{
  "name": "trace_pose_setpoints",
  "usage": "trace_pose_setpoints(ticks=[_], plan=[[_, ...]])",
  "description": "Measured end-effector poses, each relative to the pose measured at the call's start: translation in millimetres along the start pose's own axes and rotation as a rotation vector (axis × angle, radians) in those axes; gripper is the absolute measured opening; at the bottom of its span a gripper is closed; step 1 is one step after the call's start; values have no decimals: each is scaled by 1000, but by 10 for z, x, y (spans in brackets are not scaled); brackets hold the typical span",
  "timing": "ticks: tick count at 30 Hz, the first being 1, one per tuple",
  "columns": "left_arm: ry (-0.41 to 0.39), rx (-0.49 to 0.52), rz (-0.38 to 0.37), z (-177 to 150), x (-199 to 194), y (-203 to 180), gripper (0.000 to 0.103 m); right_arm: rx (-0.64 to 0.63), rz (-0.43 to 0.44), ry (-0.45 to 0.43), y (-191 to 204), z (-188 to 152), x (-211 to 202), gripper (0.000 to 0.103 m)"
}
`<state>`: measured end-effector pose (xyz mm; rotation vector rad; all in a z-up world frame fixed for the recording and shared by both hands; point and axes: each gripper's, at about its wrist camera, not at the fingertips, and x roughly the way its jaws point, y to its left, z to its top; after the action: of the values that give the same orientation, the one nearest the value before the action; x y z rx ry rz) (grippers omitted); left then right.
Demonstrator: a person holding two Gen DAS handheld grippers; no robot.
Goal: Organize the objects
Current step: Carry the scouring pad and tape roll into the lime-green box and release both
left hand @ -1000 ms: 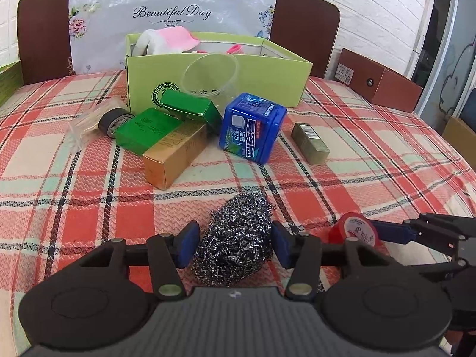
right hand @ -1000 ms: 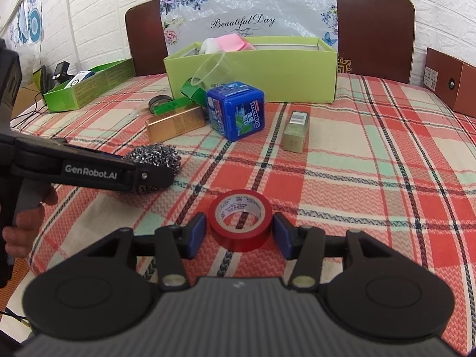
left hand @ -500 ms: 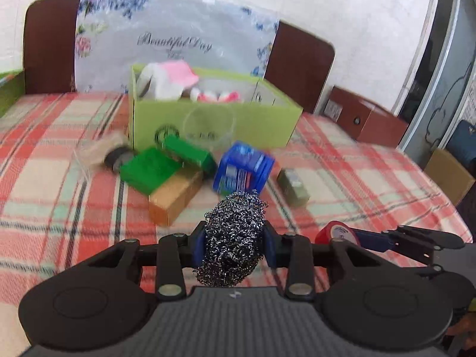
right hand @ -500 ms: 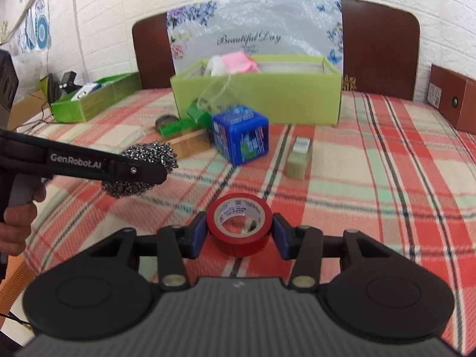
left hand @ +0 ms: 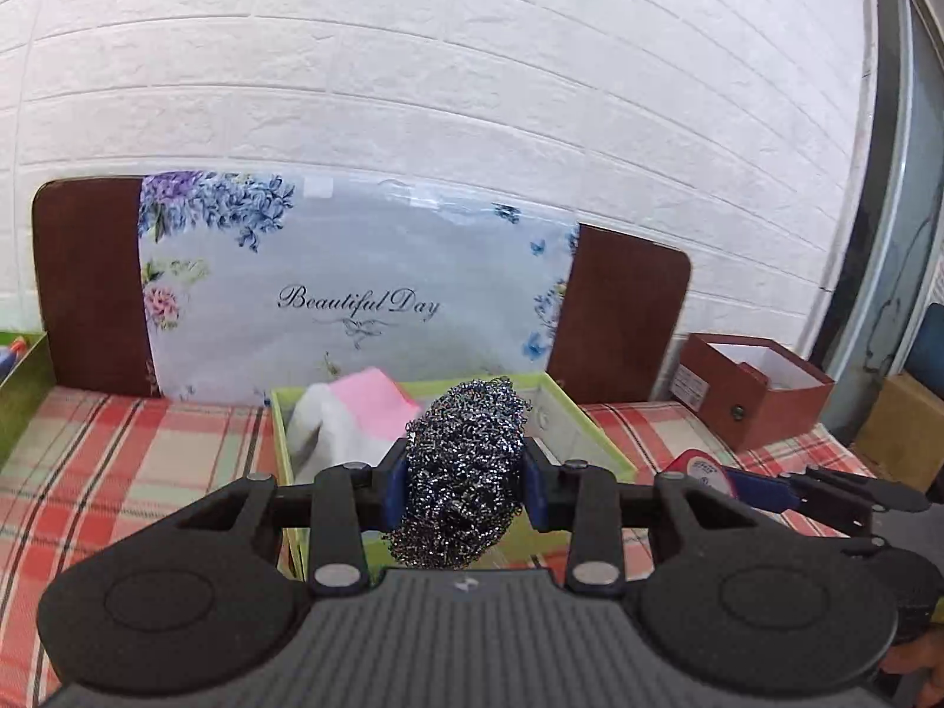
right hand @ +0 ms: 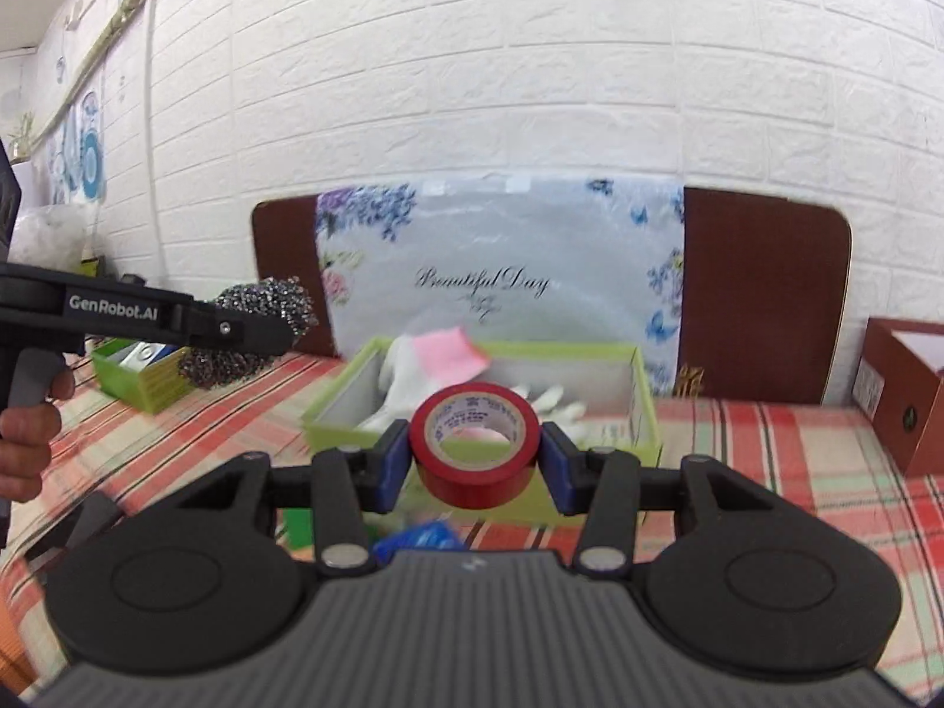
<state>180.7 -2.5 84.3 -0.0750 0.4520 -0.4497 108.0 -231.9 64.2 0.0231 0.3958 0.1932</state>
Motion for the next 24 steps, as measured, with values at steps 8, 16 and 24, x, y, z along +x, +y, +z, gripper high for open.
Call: trace_pose_setpoints(ticks=[8,16,24], plan=[[85,-37,68,90,737,266,39,88,-61,54,-303,138,770,46],[150,-51,101,-27,1079,502,40,96,-105,91,-474,76,1281,46],[108,-134,93,-130,1176,691,73,69,-109,142,-494,-70,1658,54]])
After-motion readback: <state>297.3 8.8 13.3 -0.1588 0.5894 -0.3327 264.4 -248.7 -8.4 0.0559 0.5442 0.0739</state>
